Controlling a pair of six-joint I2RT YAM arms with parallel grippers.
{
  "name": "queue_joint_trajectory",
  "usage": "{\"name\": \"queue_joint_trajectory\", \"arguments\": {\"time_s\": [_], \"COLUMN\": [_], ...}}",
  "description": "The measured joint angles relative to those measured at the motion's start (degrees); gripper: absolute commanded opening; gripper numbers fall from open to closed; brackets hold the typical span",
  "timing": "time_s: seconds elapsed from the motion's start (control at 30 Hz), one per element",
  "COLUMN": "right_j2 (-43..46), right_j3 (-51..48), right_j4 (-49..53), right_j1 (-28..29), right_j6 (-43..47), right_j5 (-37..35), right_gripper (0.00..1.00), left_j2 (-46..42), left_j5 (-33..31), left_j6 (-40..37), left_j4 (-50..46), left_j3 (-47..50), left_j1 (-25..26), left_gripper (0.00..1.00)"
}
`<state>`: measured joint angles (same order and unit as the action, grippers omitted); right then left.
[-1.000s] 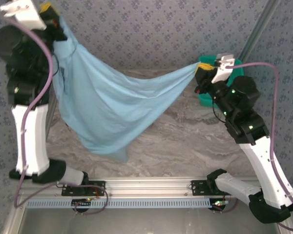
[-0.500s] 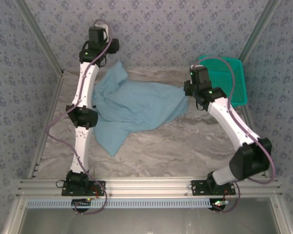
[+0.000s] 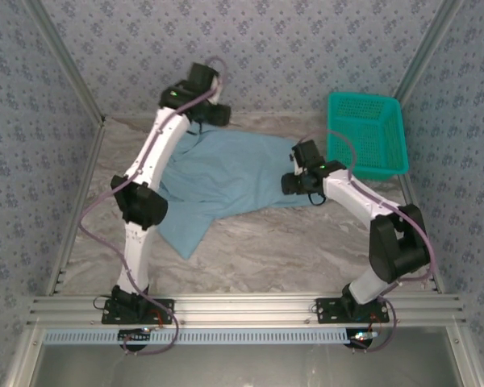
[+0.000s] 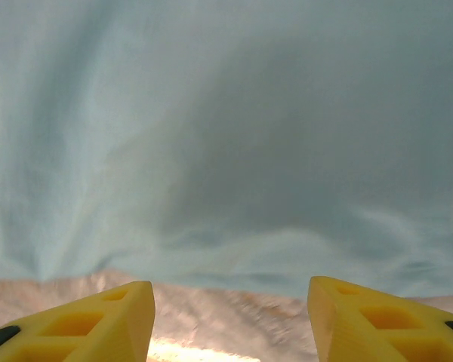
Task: Fold the inside-out t-shirt
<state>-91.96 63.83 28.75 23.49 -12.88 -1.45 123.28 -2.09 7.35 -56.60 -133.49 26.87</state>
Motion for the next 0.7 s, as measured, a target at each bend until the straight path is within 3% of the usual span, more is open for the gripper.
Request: {"name": "queue_joint_trajectory", "arguments": {"time_s": [0.1, 0.2, 0.37, 0.57, 0.7], "right_j2": [-1.2, -0.5, 2.6, 2.1, 0.5], "right_j3": [-1.0, -1.4, -3.3, -3.7, -3.5], "right_j4": [-0.3, -4.0, -7.8, -9.0, -10.1], "right_j1": [0.4, 0.6, 2.5, -2.0, -0.1], "right_j6": [0.1, 1.3, 1.9, 0.6, -0.3], "right_j5": [2.4, 4.2, 4.9, 3.0, 2.6], "right_gripper": [0.59, 0.6, 0.68, 0.73, 0.74], "left_j2": [-7.3, -13.6, -31.4, -41.2, -42.3], "left_j5": [1.4, 0.1, -2.3, -4.5, -4.9], "left_j6": [0.0, 0.5, 6.1, 13.0, 16.1], "left_j4": [4.0, 10.2, 22.2, 28.9, 30.3], "left_j3": [18.3, 31.4, 59.2, 80.3, 89.2], "left_j1": [0.7, -2.6, -8.2, -8.7, -13.0], "left_gripper": [0.61, 0.62, 0.63, 0.66, 0.67]}}
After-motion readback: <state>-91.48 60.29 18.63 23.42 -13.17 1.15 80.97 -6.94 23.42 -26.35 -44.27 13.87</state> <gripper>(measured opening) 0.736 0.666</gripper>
